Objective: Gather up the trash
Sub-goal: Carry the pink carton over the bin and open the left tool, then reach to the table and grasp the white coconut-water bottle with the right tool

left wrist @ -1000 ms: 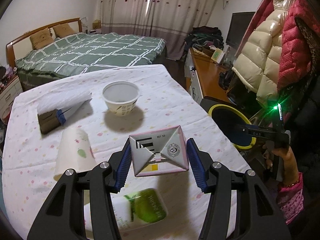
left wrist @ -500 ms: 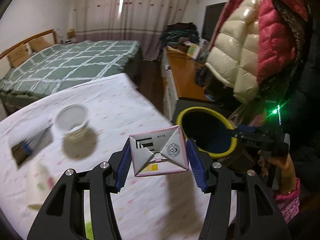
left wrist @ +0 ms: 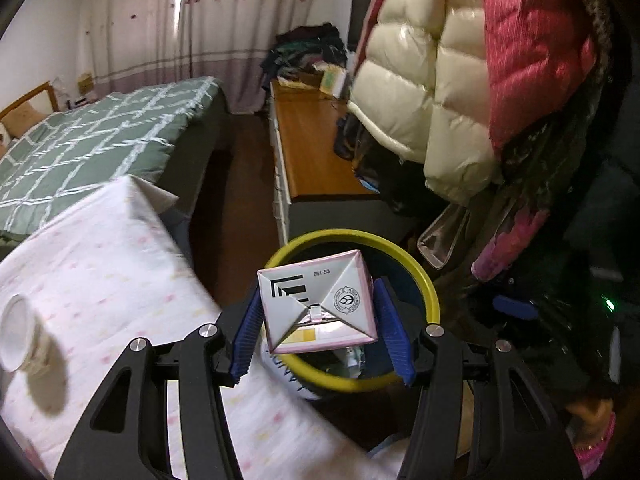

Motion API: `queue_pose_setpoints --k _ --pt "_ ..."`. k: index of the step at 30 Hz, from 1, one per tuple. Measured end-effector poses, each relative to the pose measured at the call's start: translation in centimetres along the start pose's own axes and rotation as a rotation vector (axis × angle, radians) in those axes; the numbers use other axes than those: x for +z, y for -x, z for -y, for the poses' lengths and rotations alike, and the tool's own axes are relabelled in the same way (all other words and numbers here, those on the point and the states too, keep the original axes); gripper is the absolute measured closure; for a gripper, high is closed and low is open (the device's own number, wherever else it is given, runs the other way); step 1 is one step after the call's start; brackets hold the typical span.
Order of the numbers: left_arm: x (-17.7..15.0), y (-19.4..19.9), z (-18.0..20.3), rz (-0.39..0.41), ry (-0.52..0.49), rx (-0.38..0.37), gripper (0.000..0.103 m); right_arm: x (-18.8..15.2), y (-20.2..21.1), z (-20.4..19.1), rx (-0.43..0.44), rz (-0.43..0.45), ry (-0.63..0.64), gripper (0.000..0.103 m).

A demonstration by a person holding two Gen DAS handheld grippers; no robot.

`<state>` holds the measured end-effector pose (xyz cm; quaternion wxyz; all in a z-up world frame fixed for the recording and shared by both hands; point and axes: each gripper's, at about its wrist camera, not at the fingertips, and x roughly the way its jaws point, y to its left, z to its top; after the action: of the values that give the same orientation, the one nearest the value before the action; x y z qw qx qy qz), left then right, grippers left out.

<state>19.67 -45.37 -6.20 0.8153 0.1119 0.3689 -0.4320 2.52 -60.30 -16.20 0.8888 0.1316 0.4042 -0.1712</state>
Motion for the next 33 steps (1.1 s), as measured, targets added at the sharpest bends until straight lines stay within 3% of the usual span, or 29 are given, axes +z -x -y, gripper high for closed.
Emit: queue_pose_setpoints --k 3,4,5,11,17,24,33 --pt "0.3 -2.8 1.1 -0.036 -0.002 -0.001 0.047 -0.7 -0.3 0.7 -0.008 -0.019 -0.007 0.035" --pt "0.3 -3.4 1.2 -0.046 0.001 0.001 0.04 -0.8 -0.3 0.8 -0.008 -0.021 -0.01 0.035" --pt "0.3 -3.9 1.3 -0.052 0.008 0.004 0.025 -1.0 -0.3 1.0 -0.006 -0.023 -0.015 0.035" --pt "0.1 -2.3 0.9 -0.02 0.043 0.018 0.022 -1.3 -0.8 0.6 0.008 -0.032 -0.014 0.035" --pt "-1.0 4.3 -0.9 0.071 0.079 0.046 0.017 -1.5 -1.6 -0.9 0.03 -0.051 0.009 0.035" --pt "-4.7 12.8 -4.7 0.153 0.149 0.124 0.012 -1.4 -1.9 -3.4 0.058 -0.062 0.051 0.034" --pt "-12.8 23.3 -12.5 0.217 0.322 0.357 0.011 -1.0 -2.5 -10.0 0.128 -0.077 0.163 0.034"
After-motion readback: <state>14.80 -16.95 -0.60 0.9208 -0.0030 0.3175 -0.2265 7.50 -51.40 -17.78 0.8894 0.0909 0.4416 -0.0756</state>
